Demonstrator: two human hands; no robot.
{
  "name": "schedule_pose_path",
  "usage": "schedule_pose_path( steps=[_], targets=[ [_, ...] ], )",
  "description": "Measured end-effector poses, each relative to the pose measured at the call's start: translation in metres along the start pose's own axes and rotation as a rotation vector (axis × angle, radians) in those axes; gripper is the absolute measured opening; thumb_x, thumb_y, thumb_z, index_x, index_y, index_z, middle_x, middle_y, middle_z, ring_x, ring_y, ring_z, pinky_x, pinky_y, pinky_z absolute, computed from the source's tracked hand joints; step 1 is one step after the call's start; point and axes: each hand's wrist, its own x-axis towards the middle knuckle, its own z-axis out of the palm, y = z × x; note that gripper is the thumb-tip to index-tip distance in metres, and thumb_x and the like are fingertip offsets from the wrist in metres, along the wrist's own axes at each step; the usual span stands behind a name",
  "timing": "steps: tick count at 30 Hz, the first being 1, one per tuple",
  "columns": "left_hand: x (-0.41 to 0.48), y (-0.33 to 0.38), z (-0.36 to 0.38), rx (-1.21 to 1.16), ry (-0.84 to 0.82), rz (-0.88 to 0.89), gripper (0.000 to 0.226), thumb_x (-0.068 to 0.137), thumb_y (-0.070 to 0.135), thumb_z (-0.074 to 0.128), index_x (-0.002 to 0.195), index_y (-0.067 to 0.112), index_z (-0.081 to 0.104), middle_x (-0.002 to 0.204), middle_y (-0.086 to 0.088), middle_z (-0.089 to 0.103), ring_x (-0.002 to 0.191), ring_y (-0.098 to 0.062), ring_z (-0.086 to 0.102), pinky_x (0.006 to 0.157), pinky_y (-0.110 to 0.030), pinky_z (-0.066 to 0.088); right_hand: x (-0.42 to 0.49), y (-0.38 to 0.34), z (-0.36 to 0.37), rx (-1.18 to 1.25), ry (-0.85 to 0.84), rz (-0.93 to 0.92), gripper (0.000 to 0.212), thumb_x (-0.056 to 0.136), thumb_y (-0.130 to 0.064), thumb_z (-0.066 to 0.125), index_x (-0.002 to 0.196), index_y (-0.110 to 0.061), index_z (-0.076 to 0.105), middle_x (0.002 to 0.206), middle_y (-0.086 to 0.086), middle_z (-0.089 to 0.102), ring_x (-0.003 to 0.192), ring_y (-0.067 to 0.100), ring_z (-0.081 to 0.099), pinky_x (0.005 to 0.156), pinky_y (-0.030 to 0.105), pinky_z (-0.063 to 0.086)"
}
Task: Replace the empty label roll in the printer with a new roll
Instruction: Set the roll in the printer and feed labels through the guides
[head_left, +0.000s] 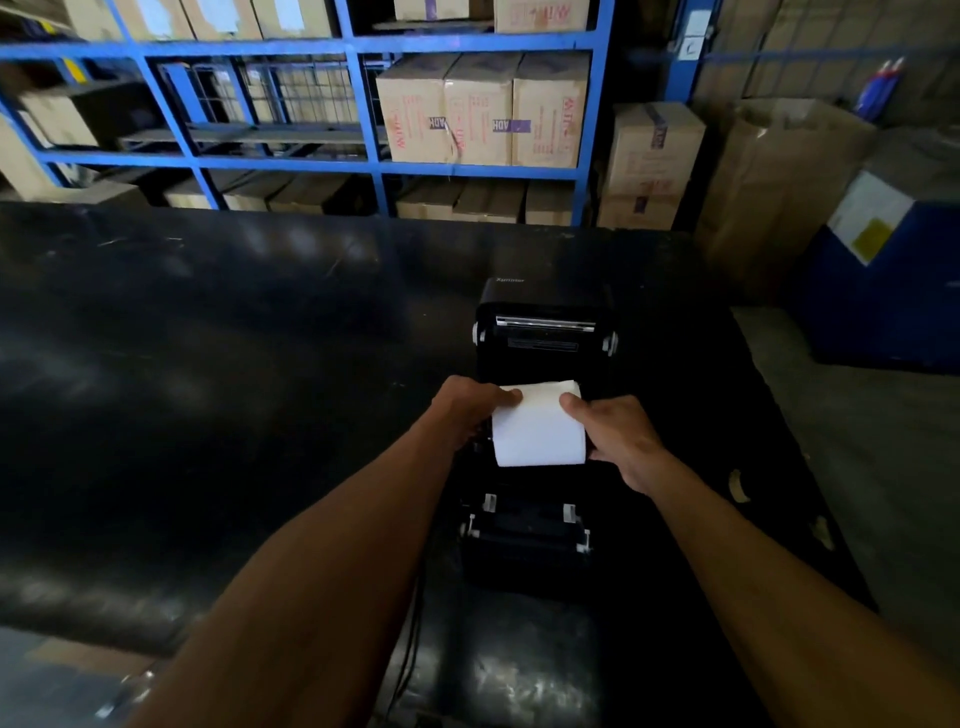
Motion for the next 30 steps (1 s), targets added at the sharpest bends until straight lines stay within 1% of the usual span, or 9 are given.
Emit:
schedule_pose_path(
  steps=[2,6,10,15,18,21,25,28,30],
  targets=[
    [0.003,0.002,0.000,0.046,-0.028,-0.013,0.053,0.070,0.023,0.086,0.110,-0.006,0.066,0.109,-0.021,0.069,0.091,-0.031,0.069,0.082,-0.042,0.056,0.001,0.004,0.003,-0.012,0.019,0.015,0.039,0.081,-0.041,0.072,0.071,-0.004,0.065,0.094,0.023,0.074,0.091,0.035,0.072,0.081,0.051,0.057],
    [0.007,0.006,-0.001,0.208,-0.084,-0.018,0.039,0.077,0.028,0.081,0.101,0.000,0.068,0.083,-0.007,0.065,0.059,-0.015,0.054,0.048,-0.023,0.039,0.001,0.011,0.008,0.004,0.043,0.058,0.034,0.079,-0.038,0.073,0.066,-0.008,0.066,0.089,0.016,0.075,0.085,0.032,0.073,0.084,0.057,0.058],
    [0.002,0.008,-0.004,0.316,-0.098,-0.026,0.039,0.083,0.031,0.075,0.108,0.002,0.067,0.066,-0.001,0.053,0.052,-0.012,0.045,0.029,-0.019,0.033,0.000,0.014,0.013,-0.011,0.046,0.075,0.029,0.079,-0.036,0.072,0.074,-0.008,0.069,0.089,0.013,0.075,0.084,0.030,0.072,0.082,0.057,0.059],
    [0.004,0.005,-0.005,0.360,-0.112,-0.045,0.051,0.084,0.035,0.073,0.118,-0.001,0.063,0.078,-0.004,0.055,0.055,-0.012,0.042,0.043,-0.024,0.030,-0.001,0.018,0.015,-0.020,0.043,0.078,0.028,0.082,-0.033,0.072,0.077,-0.005,0.070,0.093,0.016,0.075,0.088,0.033,0.072,0.082,0.057,0.059],
    [0.007,0.002,-0.005,0.333,-0.110,-0.033,0.054,0.083,0.034,0.075,0.120,-0.002,0.061,0.098,-0.011,0.066,0.062,-0.014,0.046,0.058,-0.024,0.038,-0.001,0.018,0.014,-0.036,0.042,0.072,0.032,0.082,-0.033,0.072,0.079,-0.001,0.071,0.093,0.018,0.075,0.088,0.036,0.072,0.083,0.058,0.058],
    [0.010,-0.001,-0.001,0.301,-0.090,-0.036,0.057,0.080,0.035,0.077,0.120,-0.003,0.061,0.080,-0.007,0.058,0.056,-0.013,0.043,0.074,-0.028,0.049,-0.001,0.017,0.010,-0.047,0.051,0.045,0.033,0.083,-0.031,0.072,0.081,0.002,0.071,0.094,0.020,0.075,0.090,0.037,0.072,0.085,0.058,0.057],
    [0.013,-0.005,0.003,0.281,-0.090,-0.031,0.059,0.076,0.033,0.081,0.118,-0.003,0.062,0.071,-0.002,0.053,0.059,-0.013,0.047,0.051,-0.025,0.038,-0.005,0.020,0.009,-0.080,0.036,0.021,0.038,0.084,-0.034,0.069,0.085,0.004,0.072,0.095,0.022,0.075,0.092,0.038,0.071,0.087,0.059,0.055],
    [0.016,-0.008,-0.001,0.262,-0.098,-0.031,0.060,0.074,0.031,0.083,0.119,-0.003,0.061,0.092,-0.010,0.063,0.070,-0.017,0.054,0.059,-0.029,0.041,-0.007,0.023,0.014,-0.074,0.032,0.020,0.037,0.085,-0.034,0.069,0.086,0.003,0.074,0.094,0.021,0.075,0.091,0.037,0.072,0.087,0.058,0.055],
    [0.016,-0.008,-0.001,0.252,-0.093,-0.037,0.060,0.074,0.030,0.083,0.118,-0.003,0.060,0.087,-0.008,0.061,0.068,-0.016,0.053,0.055,-0.028,0.039,-0.008,0.024,0.015,-0.066,0.034,0.016,0.038,0.085,-0.033,0.068,0.089,0.004,0.074,0.094,0.023,0.075,0.091,0.037,0.072,0.088,0.058,0.055]
  ],
)
